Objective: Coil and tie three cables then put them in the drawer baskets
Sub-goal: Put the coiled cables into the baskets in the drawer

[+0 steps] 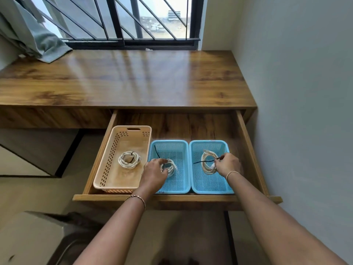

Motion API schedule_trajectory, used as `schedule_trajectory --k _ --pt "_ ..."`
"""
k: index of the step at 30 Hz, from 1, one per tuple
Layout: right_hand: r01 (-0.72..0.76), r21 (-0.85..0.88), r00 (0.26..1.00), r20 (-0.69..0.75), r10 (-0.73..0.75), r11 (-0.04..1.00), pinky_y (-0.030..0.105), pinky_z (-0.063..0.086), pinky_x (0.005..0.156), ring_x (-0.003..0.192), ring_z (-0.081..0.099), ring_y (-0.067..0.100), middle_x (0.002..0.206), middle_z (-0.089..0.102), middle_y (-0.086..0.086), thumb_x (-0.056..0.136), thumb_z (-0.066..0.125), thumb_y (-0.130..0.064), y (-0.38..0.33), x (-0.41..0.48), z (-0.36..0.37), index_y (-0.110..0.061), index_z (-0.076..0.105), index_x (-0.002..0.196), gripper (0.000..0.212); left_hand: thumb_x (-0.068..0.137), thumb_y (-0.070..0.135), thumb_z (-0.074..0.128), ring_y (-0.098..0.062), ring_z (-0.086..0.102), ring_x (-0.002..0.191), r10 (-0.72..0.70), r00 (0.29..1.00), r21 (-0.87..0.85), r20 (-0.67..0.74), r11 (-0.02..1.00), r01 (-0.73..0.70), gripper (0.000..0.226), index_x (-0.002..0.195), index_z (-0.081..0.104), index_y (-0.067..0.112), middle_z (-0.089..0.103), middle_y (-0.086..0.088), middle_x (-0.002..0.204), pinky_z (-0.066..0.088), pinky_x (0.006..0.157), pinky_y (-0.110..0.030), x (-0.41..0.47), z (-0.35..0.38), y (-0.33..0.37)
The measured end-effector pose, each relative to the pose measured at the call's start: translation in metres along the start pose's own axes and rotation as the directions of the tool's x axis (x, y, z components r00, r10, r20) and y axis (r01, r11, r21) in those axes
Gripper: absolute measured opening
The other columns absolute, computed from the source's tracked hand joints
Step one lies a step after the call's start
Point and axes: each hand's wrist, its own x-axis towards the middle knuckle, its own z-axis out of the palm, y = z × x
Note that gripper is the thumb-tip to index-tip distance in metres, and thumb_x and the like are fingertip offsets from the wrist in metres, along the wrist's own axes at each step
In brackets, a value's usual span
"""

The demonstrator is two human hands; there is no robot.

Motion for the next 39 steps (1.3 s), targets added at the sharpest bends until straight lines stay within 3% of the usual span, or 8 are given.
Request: schedule_trajectory --k 5,11,22,25,29,33,35,39 --pt "0.041 -0.093 0.999 -0.015 -0.042 0.995 0.032 0.055 0.071 0.085 0.064 0.025 0.097 0.068 0.008 0.088 0.062 -0.023 0.008 -0.001 0.014 -0.012 0.063 0.099 0.015 0.090 0.017 0.059 -0.019 0.051 0.117 -0.006 1.000 0.006 0.008 1.000 0.006 0.035 0.125 0.060 0.019 0.061 -0.003 0.123 0.042 0.101 -0.034 -0.007 0.004 -0.013" --pt "0.027 -0.143 0.999 -0.018 -0.030 0.989 0.036 0.057 0.071 0.082 0.064 0.024 0.091 0.067 0.007 0.084 0.067 -0.025 0.008 0.000 0.022 -0.012 0.062 0.094 0.018 0.090 0.017 0.059 -0.017 0.051 0.116 0.017 1.000 -0.007 0.015 1.000 -0.017 0.033 0.124 0.061 0.019 0.061 -0.002 0.123 0.041 0.099 -0.030 -0.012 0.007 -0.020" --pt "-0.046 -0.178 0.998 -0.053 0.037 0.983 0.034 0.049 0.078 0.102 0.062 0.035 0.110 0.066 0.018 0.091 0.059 -0.023 0.007 -0.005 0.030 -0.003 0.065 0.107 0.027 0.091 0.016 0.059 -0.015 0.048 0.120 0.014 1.000 -0.097 0.021 0.995 -0.012 0.029 0.119 0.062 0.023 0.060 0.001 0.125 0.038 0.101 -0.029 -0.022 0.004 -0.029" --pt "-0.032 -0.146 0.996 -0.084 0.020 0.989 0.032 0.048 0.076 0.099 0.062 0.034 0.108 0.067 0.016 0.090 0.060 -0.025 0.010 -0.022 0.023 -0.006 0.065 0.105 0.025 0.091 0.016 0.059 -0.017 0.049 0.121 -0.001 1.000 -0.131 0.021 0.991 0.004 0.028 0.118 0.063 0.023 0.059 -0.001 0.126 0.039 0.102 -0.031 -0.029 0.000 -0.030" --pt "-0.021 -0.078 0.982 -0.190 0.006 0.997 0.037 0.054 0.077 0.093 0.063 0.028 0.102 0.069 0.009 0.090 0.059 -0.025 0.014 -0.059 0.014 -0.014 0.064 0.100 0.016 0.089 0.015 0.062 -0.018 0.050 0.122 0.006 1.000 -0.170 0.002 0.985 -0.006 0.027 0.114 0.064 0.025 0.060 -0.001 0.125 0.042 0.102 -0.034 -0.045 -0.007 -0.030" --pt "0.054 -0.133 0.902 -0.418 -0.106 0.990 0.044 0.041 0.094 0.109 0.054 0.026 0.111 0.064 0.005 0.085 0.064 -0.021 0.025 -0.103 0.024 -0.020 0.061 0.106 0.021 0.087 0.014 0.063 -0.021 0.048 0.122 -0.015 0.998 -0.189 -0.066 0.982 0.002 0.025 0.110 0.066 0.026 0.060 -0.002 0.124 0.040 0.102 -0.035 -0.067 -0.014 -0.033" --pt "0.029 -0.087 0.875 -0.480 -0.068 0.996 0.047 0.033 0.100 0.121 0.044 0.027 0.125 0.053 0.005 0.081 0.067 -0.020 0.031 -0.121 0.034 -0.022 0.058 0.111 0.032 0.088 0.015 0.062 -0.022 0.049 0.119 -0.031 0.996 -0.180 -0.081 0.983 0.016 0.023 0.108 0.067 0.026 0.060 -0.003 0.120 0.041 0.101 -0.034 -0.079 -0.016 -0.035" --pt "-0.066 0.249 0.817 -0.542 0.196 0.966 0.054 0.022 0.109 0.141 0.021 0.027 0.152 0.022 0.007 0.081 0.069 -0.023 0.030 -0.154 0.055 -0.020 0.038 0.134 0.061 0.087 0.014 0.060 -0.019 0.049 0.110 -0.020 0.995 -0.154 -0.095 0.988 0.005 0.021 0.102 0.070 0.025 0.062 0.000 0.110 0.041 0.097 -0.032 -0.100 -0.013 -0.043"
